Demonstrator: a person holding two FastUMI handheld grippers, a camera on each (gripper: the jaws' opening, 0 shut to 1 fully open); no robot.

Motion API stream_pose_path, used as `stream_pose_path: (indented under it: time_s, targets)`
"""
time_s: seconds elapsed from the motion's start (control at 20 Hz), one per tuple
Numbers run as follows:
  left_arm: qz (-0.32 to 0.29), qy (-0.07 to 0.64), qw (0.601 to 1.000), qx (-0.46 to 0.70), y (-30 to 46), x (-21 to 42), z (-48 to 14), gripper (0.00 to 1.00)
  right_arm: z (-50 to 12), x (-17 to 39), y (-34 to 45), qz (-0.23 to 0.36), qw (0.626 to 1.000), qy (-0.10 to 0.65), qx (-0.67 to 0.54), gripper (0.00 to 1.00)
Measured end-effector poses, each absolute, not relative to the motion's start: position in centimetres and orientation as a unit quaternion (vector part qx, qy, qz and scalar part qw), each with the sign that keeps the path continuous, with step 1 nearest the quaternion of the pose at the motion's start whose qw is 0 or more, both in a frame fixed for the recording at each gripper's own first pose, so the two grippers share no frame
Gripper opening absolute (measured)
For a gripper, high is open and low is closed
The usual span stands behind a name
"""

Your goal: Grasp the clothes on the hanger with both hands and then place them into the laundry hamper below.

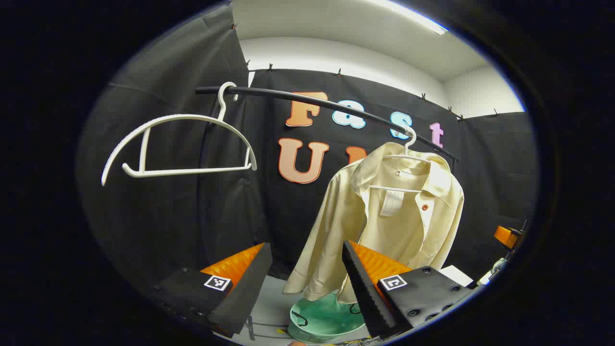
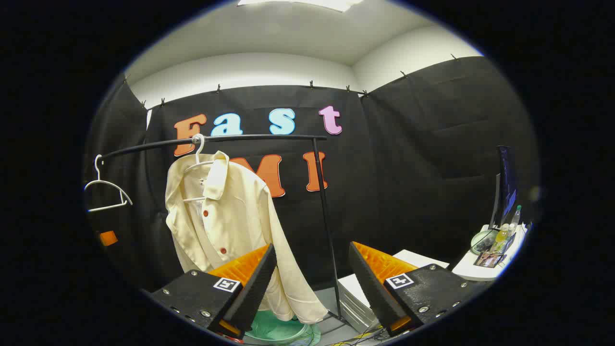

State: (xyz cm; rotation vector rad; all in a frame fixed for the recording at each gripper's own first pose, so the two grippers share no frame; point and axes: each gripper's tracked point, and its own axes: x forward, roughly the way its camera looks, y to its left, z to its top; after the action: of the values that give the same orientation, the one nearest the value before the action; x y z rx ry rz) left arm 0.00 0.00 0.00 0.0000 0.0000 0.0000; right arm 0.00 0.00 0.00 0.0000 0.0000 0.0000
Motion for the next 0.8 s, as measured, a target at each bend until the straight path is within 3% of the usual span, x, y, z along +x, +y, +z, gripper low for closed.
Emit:
stream_pose_path:
  time_s: [0.1, 0.45, 0.5, 0.55, 0.8]
  targets:
    - [0.003, 0.001, 1.0, -0.002, 0.0, -0.2, -0.1, 0.93, 0.1, -0.1, 0.1, -0.001, 1.0, 0.002, 0.002, 0.95]
    - [0.024, -0.005, 1.0, 0.008, 0.8, -0.4, -0.1, 1.0, -0.4, -0.1, 0.8, 0.003, 1.0, 0.009, -0.003, 0.95]
    - [0.022, -0.005, 1.0, 0.007, 0.7, -0.4, 0.0, 1.0, -0.5, -0.1, 0.9, 0.004, 1.0, 0.01, -0.002, 0.95]
    - [0.021, -0.004, 1.0, 0.008, 0.7, -0.3, -0.1, 0.93, -0.5, -0.1, 1.1, 0.005, 1.0, 0.011, -0.001, 0.95]
    - [0.019, 0.003, 1.0, 0.007, 0.8, -0.4, -0.5, 0.97, -0.5, 0.3, 2.5, 0.022, 1.0, 0.015, -0.003, 0.95]
